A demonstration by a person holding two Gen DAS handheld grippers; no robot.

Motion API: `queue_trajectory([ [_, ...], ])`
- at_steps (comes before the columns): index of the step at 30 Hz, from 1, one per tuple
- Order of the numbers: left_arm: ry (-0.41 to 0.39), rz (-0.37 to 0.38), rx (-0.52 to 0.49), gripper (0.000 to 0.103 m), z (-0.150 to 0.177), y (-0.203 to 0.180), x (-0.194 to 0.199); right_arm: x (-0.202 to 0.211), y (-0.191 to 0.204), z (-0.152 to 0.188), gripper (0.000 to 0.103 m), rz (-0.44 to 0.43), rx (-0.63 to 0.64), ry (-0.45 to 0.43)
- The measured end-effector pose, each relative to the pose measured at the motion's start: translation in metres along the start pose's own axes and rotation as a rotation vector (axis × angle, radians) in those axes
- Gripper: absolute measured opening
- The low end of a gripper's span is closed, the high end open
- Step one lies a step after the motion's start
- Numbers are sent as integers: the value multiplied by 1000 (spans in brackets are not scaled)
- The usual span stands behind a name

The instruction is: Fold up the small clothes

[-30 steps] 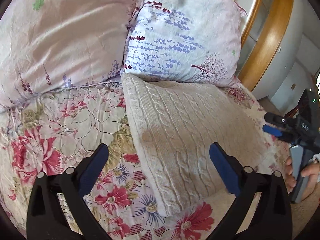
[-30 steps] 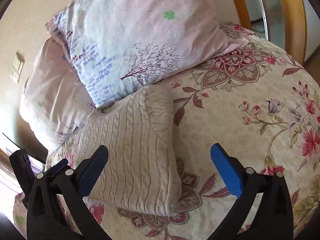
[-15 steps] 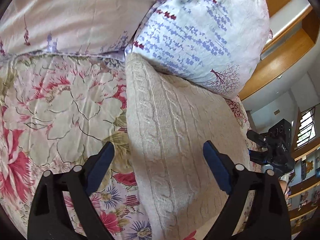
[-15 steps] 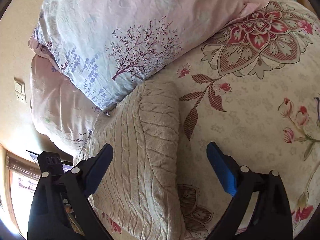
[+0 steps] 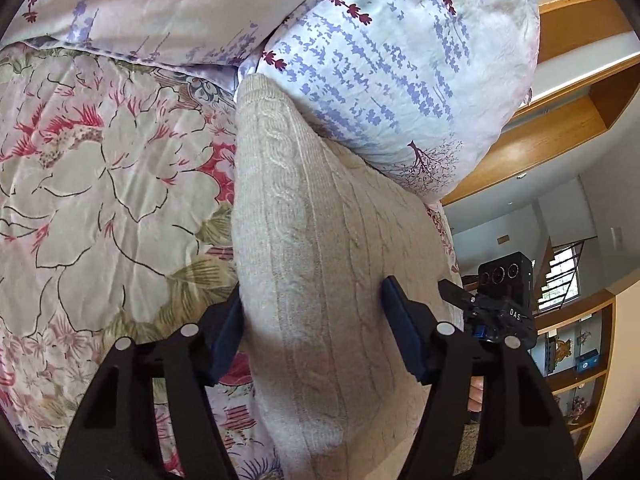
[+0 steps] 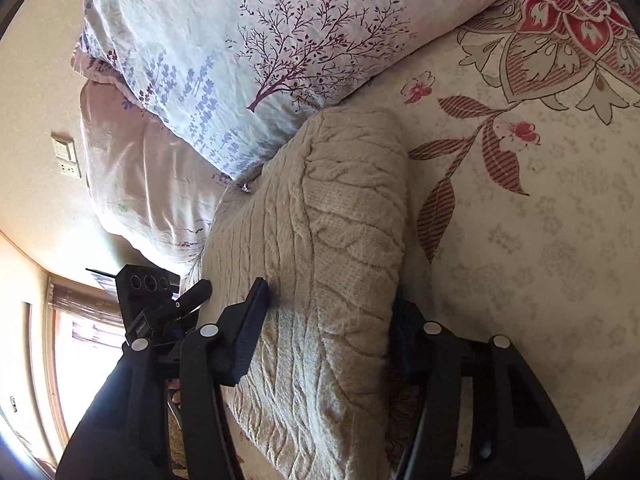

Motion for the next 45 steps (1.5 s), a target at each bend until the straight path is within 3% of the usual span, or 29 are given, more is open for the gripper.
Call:
queue_trajectory([
  [1,-1,10,7,58,0,3,3,-2,-2,1,39,-18,-18,8],
  [4,-25,46,18,42,4,11,13,-4,-4,3,34,-58,-51,8],
  [8,-41,84,14,37,10,12,30,-3,5,3,31,-63,-58,-5],
  [13,-59,74,22,36,12,24,67,-21,28,9,30,-80,-54,22],
  [22,-102,-50,79,37,22,78,160,-95,104,37,30,-109,76,121],
  [25,-79,-65,88,43,24,94,158,-104,111,41,31,-71,115,79],
  [27,-83,-78,92,51,24,102,151,-106,107,42,38,-62,113,61],
  [30,-124,-126,42,57,23,94,157,-94,106,42,49,-20,125,12],
  [34,-289,-235,-118,66,21,62,188,-59,103,30,49,-2,152,-133],
  [35,-313,-236,-156,70,22,51,191,-55,102,28,48,-2,166,-140],
  [36,-323,-236,-195,70,25,40,192,-57,105,29,37,10,187,-130],
  [37,-322,-243,-234,72,29,30,188,-60,107,30,23,36,217,-127],
  [39,-290,-266,-293,73,36,16,175,-62,106,34,17,160,283,-160],
  [42,-220,-337,-338,72,48,11,148,-62,94,36,15,204,248,-169],
  [45,-191,-476,-416,72,54,12,127,-64,83,36,15,231,217,-162],
])
Point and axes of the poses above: each gripper's, at about its wrist camera, not at the fingertips, and x roughly against the way its jaws point, y to its left, z to its underside, the point moved 6 cm from there along -x, roughly the way its jaws point, and after that the axes turned 5 degrees about z, right-handed, at the moved point
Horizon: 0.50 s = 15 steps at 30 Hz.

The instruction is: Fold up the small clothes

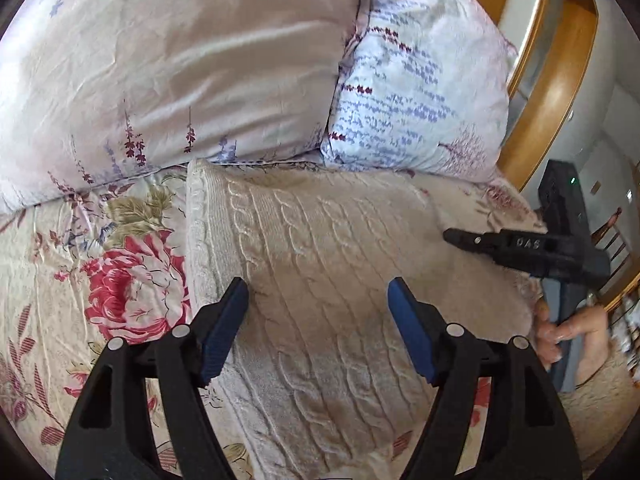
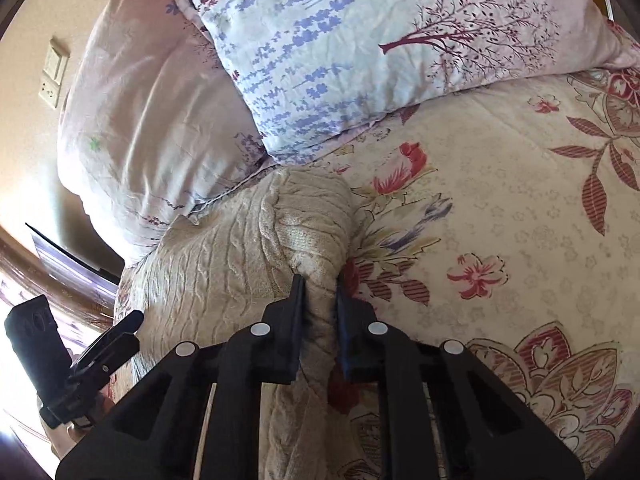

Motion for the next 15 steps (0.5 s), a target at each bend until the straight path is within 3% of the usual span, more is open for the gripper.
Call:
queue_trajectory([
  [2,19,-56,-30,78,2,-4,-11,-2,0,1,16,15,5,-2],
  [4,26,-90,-65,84,3,-7,-19,0,2,0,28,62,45,-11],
  [6,18,-105,-67,83,3,-7,-14,9,9,3,43,125,102,-49],
  [9,-27,-119,-53,82,9,-3,12,39,29,17,43,154,223,-152],
  [11,-51,-191,-55,82,18,6,29,58,47,35,43,163,320,-207],
  [13,-49,-254,-41,82,28,21,37,68,60,55,43,181,405,-230],
  [15,-23,-258,-3,83,38,33,37,66,69,69,43,207,471,-223],
])
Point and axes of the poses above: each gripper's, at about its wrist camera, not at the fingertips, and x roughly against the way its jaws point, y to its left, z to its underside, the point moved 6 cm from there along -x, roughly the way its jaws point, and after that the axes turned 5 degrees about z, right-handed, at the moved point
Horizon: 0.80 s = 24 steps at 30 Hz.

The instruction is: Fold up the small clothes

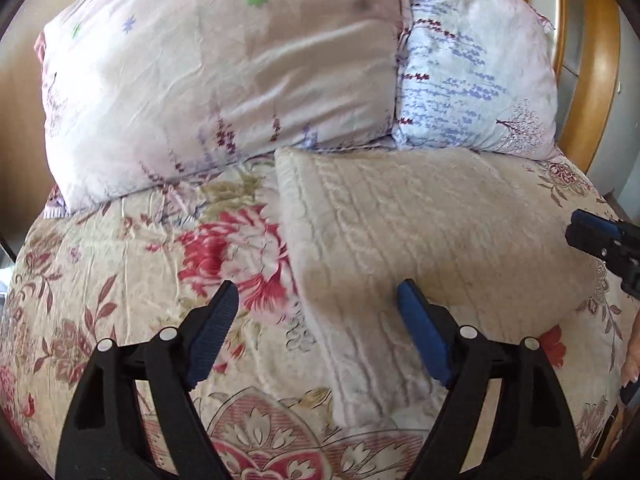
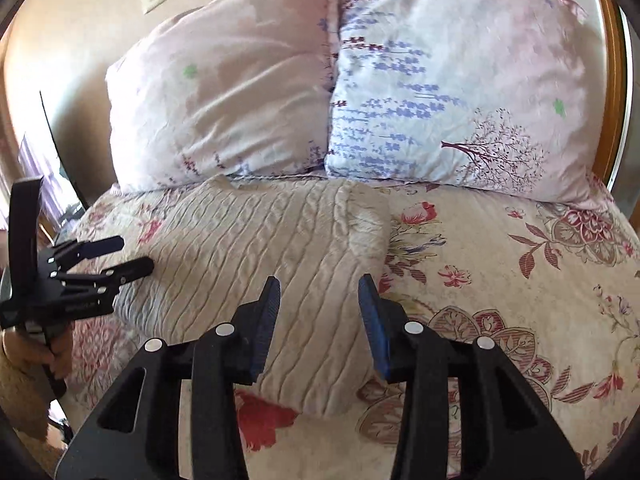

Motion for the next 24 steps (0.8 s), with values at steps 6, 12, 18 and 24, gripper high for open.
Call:
queue_trajectory([
  [6,25,-2,3,85,13,1,-8,-26,15,26,44,151,149,125],
  [12,15,29,64,87,16,3,-4,-17,15,27,59,176,129,93],
  [18,-15,11,69,96,37,-8,29,30,5,27,102,177,40,-40],
  [24,21,-25,128,101,57,-17,31,31,-6,41,102,237,-46,35],
])
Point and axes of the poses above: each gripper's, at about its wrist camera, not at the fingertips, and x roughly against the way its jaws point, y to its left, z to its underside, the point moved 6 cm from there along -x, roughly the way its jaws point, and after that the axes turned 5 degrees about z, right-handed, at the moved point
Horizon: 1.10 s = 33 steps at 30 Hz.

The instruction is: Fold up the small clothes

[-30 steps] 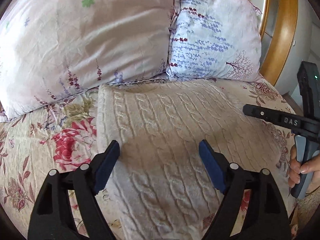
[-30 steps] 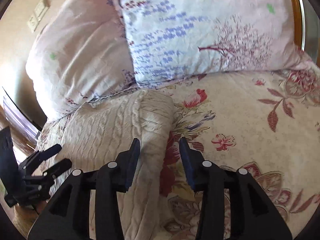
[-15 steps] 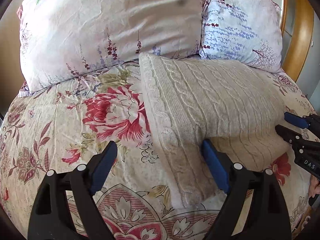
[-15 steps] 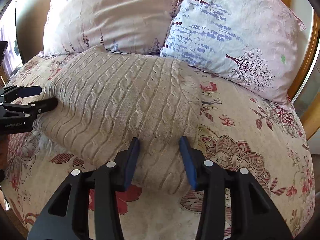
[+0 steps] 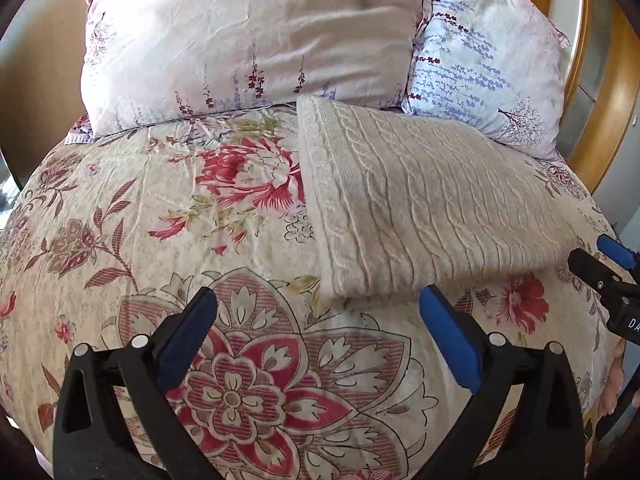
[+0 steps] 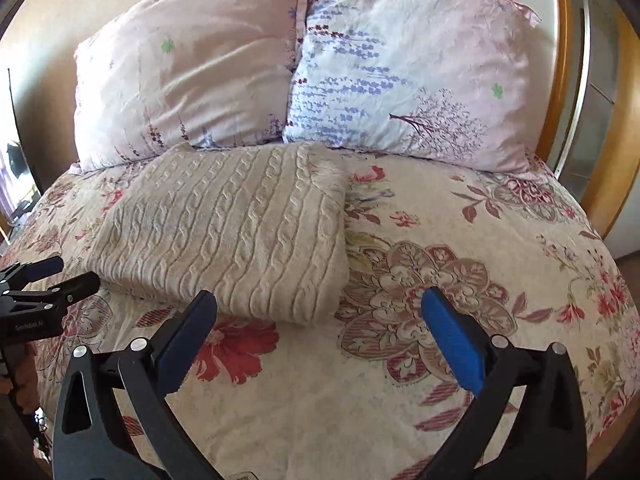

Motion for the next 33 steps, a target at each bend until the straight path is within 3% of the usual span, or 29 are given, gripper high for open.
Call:
queue_trajectory([
  [6,57,-39,-2,101,10,-5,-9,1,10,9,102,-8,1,7],
  [10,81,-35,7,101,16,-7,-13,0,22,13,102,28,68,22],
  [33,109,-51,-48,101,21,-20,-21,-28,32,33,102,7,29,189],
])
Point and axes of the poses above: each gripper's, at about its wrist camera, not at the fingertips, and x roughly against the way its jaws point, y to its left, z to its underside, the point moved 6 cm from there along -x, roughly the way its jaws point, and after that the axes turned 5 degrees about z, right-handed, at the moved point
